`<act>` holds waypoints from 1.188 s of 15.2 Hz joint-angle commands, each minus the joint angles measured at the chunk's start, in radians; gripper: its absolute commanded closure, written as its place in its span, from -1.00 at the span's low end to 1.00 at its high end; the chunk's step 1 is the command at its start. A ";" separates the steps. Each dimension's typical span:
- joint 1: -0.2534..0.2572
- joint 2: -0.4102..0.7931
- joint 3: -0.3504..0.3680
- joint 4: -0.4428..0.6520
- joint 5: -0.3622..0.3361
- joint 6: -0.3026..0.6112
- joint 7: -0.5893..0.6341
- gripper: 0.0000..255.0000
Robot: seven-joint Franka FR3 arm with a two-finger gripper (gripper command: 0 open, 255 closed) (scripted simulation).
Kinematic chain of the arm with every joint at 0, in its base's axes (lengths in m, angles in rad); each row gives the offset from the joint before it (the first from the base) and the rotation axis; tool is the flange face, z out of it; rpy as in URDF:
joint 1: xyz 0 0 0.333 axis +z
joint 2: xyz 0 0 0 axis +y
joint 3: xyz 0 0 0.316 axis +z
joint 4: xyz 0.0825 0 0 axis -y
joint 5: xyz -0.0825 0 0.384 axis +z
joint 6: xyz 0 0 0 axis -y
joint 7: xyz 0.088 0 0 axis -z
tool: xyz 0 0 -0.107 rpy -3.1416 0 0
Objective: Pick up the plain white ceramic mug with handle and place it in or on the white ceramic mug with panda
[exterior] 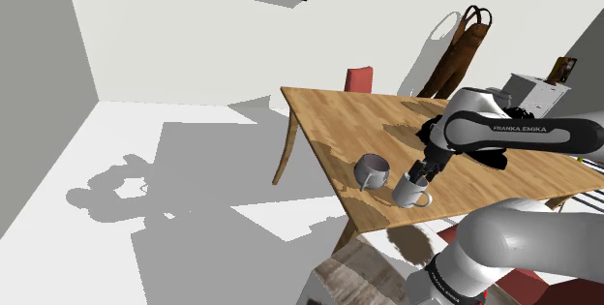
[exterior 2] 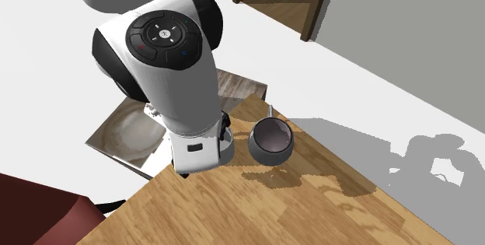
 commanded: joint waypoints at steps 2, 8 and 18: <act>0.000 0.001 -0.001 -0.001 -0.001 0.002 0.000 -1.00; 0.000 0.001 -0.001 -0.001 -0.001 0.002 0.000 1.00; 0.004 -0.028 0.013 0.026 0.014 -0.054 -0.002 1.00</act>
